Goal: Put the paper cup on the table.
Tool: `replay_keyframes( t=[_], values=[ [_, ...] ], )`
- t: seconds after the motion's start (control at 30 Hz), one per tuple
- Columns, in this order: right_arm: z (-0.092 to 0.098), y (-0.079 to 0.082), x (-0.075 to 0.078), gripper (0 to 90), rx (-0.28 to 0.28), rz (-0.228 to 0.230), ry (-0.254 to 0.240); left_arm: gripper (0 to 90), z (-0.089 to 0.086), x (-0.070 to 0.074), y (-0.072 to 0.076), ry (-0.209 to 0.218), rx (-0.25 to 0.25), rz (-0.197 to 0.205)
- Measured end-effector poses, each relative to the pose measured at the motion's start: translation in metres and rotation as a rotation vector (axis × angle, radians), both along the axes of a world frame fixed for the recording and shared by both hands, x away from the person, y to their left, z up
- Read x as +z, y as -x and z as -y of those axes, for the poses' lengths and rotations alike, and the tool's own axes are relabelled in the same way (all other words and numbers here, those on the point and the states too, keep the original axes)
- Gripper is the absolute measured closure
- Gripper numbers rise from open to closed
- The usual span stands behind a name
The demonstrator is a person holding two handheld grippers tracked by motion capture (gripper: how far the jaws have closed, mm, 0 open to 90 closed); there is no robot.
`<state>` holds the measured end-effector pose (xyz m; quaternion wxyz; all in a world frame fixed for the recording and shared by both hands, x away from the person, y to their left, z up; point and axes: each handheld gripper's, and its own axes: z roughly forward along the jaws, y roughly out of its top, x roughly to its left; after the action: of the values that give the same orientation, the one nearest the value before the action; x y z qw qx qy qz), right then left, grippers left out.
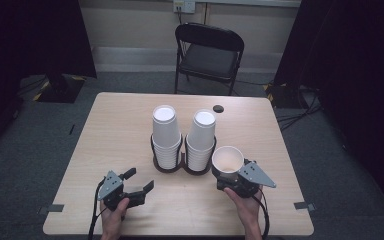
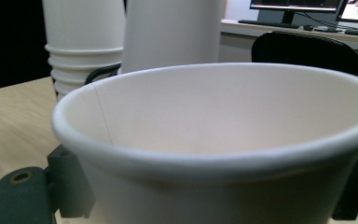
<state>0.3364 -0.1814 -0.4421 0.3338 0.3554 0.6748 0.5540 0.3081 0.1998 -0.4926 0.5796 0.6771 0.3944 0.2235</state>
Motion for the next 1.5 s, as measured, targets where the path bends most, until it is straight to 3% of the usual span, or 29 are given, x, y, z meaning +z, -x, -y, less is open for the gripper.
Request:
replay_keyframes(
  t=[0.2,0.3,0.43,0.6,0.77,0.9,1.0,1.5],
  values=[
    [0.009,-0.014,0.002,12.5,-0.043,-0.006,-0.012,15.5,0.004,-0.004,-0.001,-0.011,0.009,-0.002],
    [0.013,-0.021,0.002,12.6,-0.031,0.002,-0.012,15.4,0.005,-0.004,-0.002,-0.004,0.012,0.000],
    [0.020,-0.033,0.002,12.6,-0.061,-0.013,-0.017,15.4,0.009,-0.004,0.002,-0.037,0.021,0.039],
    [0.026,-0.047,0.006,12.6,-0.103,-0.007,-0.038,15.4,0.010,-0.004,0.003,-0.041,0.048,0.045],
    [0.030,-0.058,0.008,12.5,-0.130,-0.002,-0.042,15.4,0.012,-0.004,0.007,-0.063,0.067,0.080],
    [0.033,-0.071,0.007,12.6,-0.148,-0.026,-0.066,15.5,0.012,-0.005,0.008,-0.060,0.072,0.086],
    [0.033,-0.081,0.006,12.6,-0.153,-0.038,-0.054,15.6,0.012,-0.005,0.008,-0.059,0.070,0.085],
    [0.030,-0.110,-0.024,12.1,-0.178,-0.093,-0.064,15.8,0.012,-0.005,0.008,-0.049,0.069,0.087]
  ],
)
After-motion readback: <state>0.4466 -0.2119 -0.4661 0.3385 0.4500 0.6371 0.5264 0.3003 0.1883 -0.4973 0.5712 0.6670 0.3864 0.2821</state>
